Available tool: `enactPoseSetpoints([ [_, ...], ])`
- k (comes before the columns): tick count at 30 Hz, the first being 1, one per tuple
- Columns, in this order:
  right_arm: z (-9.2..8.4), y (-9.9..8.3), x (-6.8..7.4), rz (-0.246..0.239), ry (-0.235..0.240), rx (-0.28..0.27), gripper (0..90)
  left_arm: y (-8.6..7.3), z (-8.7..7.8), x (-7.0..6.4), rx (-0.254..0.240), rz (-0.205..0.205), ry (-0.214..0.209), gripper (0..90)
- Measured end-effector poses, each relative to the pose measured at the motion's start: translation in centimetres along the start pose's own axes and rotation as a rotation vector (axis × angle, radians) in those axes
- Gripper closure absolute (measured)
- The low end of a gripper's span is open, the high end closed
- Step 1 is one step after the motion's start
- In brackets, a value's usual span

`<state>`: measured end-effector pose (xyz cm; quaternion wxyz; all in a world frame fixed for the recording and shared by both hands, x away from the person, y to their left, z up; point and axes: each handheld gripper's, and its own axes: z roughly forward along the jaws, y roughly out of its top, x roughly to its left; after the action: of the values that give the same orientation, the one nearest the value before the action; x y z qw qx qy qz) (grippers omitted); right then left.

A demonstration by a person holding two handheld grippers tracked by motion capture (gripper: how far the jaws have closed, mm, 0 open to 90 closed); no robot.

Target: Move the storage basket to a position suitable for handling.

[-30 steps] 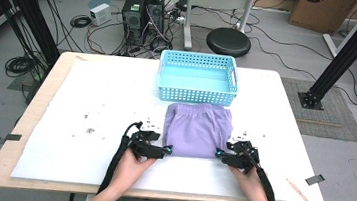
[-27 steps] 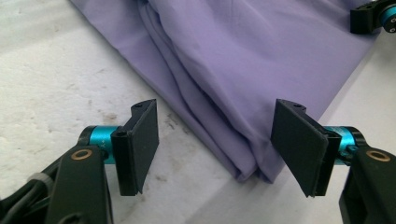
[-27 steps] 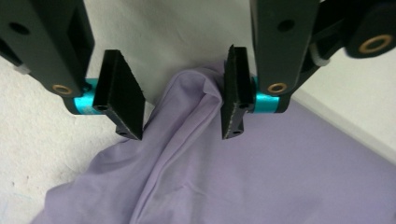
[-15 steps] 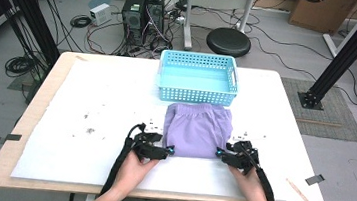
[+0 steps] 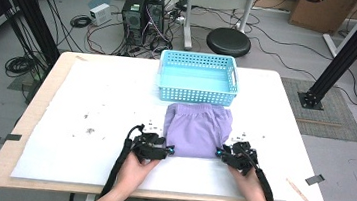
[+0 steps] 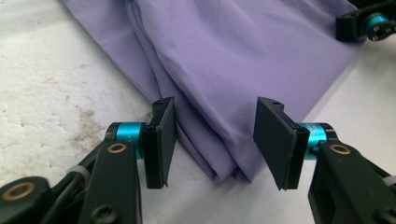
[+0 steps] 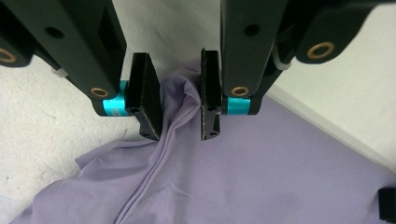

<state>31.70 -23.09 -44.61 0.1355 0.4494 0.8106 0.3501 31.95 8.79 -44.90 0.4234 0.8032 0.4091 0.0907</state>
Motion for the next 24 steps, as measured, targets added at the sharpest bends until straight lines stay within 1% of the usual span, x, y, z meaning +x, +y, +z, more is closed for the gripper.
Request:
enactPoseSetpoints([
  [2,0.00,-0.02,-0.03,0.000,0.003,-0.001,70.3,-0.24,-0.37,-0.04,0.004,0.003,0.014,44.7],
  [5,0.03,0.00,-0.05,-0.006,0.004,-0.001,69.6,-0.50,-0.43,-0.06,-0.009,-0.004,0.019,44.3],
  [6,0.04,0.00,-0.02,-0.006,0.004,-0.001,69.4,-0.50,-0.39,-0.12,-0.006,0.004,0.026,44.4],
  [8,0.05,-0.01,0.03,-0.008,0.002,-0.001,68.8,-0.47,-0.25,-0.29,-0.010,0.016,0.036,46.8],
  [10,0.05,0.00,0.07,-0.008,0.000,-0.002,68.8,-0.43,-0.21,-0.14,-0.015,0.005,0.036,51.5],
  [13,0.05,0.02,0.02,-0.002,0.005,0.001,69.7,-0.34,-0.20,0.26,-0.015,-0.009,0.023,58.9],
  [14,0.05,0.02,0.01,-0.002,0.004,0.001,70.6,-0.31,-0.20,0.36,-0.014,-0.011,0.012,61.9],
  [15,0.04,0.01,0.03,-0.003,0.005,0.001,72.1,-0.27,-0.09,0.45,-0.018,-0.019,-0.005,65.6],
  [16,0.04,0.01,0.04,-0.005,0.008,0.000,73.7,-0.22,-0.01,0.52,-0.015,-0.019,-0.031,69.2],
  [17,0.04,0.01,0.05,-0.004,0.010,0.000,75.3,-0.18,0.07,0.50,-0.012,-0.015,-0.043,76.0],
  [19,0.04,0.01,0.08,-0.001,0.019,0.001,78.2,-0.13,0.13,0.37,-0.014,-0.001,-0.042,79.5],
  [22,0.05,-0.01,0.00,0.006,0.034,0.001,80.8,-0.15,0.11,0.43,-0.018,-0.009,-0.056,81.7],
  [24,0.02,-0.03,-0.09,0.013,0.045,0.002,81.6,-0.18,0.01,0.43,-0.017,-0.003,-0.060,82.5],
])
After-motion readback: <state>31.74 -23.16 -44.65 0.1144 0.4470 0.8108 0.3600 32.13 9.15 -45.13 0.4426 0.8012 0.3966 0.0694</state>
